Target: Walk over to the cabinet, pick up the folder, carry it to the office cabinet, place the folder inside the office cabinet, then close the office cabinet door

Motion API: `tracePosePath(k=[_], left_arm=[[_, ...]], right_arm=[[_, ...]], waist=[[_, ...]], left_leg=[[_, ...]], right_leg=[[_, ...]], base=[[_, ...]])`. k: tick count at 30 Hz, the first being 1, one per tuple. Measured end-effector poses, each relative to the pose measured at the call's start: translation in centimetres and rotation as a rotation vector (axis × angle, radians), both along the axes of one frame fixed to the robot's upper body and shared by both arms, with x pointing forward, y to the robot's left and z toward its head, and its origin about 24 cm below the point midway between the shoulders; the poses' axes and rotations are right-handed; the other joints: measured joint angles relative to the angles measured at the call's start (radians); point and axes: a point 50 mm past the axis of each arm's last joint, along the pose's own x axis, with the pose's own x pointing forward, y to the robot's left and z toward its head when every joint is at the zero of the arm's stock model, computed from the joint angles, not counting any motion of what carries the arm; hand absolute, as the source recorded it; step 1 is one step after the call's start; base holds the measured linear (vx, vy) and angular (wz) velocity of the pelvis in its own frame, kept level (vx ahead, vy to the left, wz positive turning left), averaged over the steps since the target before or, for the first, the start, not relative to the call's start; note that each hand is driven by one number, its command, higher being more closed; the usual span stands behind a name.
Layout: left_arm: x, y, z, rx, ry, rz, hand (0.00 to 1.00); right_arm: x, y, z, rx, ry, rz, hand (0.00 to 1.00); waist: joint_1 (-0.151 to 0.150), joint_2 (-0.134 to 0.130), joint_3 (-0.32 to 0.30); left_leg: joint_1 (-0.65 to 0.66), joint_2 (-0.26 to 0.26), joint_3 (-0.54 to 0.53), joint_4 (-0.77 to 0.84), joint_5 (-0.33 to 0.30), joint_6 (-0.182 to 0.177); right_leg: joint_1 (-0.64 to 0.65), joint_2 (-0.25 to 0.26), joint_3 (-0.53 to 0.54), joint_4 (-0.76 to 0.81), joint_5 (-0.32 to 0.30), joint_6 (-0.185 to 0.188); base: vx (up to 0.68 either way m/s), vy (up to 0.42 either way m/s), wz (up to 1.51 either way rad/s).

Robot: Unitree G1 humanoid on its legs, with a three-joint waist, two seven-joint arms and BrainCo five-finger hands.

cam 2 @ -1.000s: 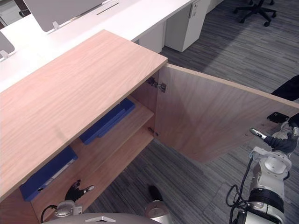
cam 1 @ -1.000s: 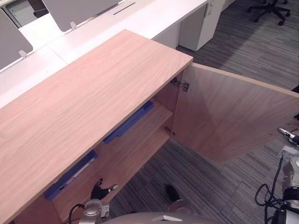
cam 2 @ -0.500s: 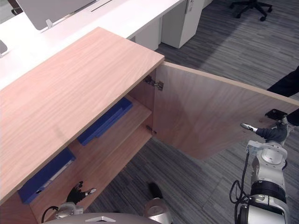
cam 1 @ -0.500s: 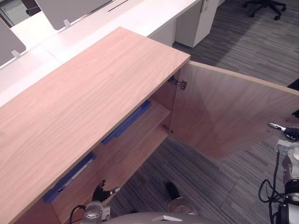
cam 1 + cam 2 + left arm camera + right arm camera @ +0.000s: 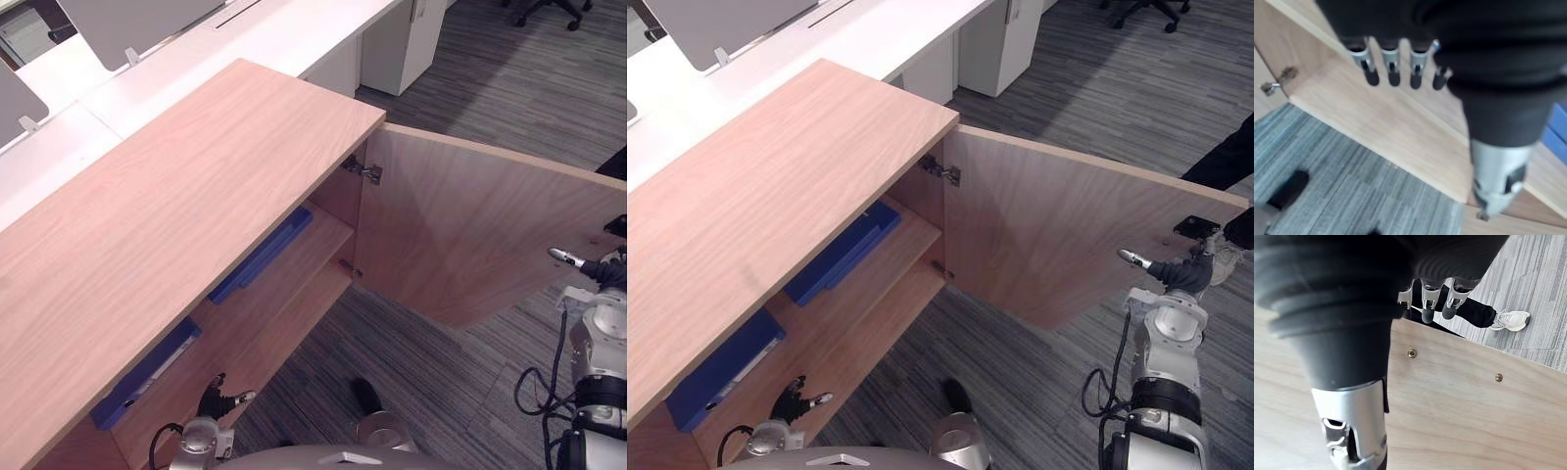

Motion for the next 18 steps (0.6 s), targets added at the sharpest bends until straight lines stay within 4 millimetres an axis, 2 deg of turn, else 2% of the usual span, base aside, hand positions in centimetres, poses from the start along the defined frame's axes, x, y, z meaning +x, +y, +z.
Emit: tracePosePath(k=[8, 18], left_arm=[[0.7, -0.1, 0.4, 0.011, -0.030, -0.022, 0.00], [1.2, -0.3, 0.5, 0.036, -0.036, -0.077, 0.00]], right_arm=[[-0.9, 2.9, -1.6, 0.036, -0.039, 0.047, 0.00], [-3.5, 8.4, -5.2, 0.147, -0.068, 0.125, 0.00]], waist=[[-0.001, -0.011, 0.006], [-0.003, -0.054, -0.005]], left_leg=[[0.014, 0.002, 0.000, -0.002, 0.003, -0.003], [0.015, 0.011, 0.003, -0.001, 0.007, -0.007]], right_leg=[[0.002, 0.001, -0.014, -0.006, 0.003, 0.000], [-0.007, 0.012, -0.017, -0.002, 0.034, -0.013]], base=[[-0.09, -0.063, -0.07], [-0.07, -0.064, -0.11]])
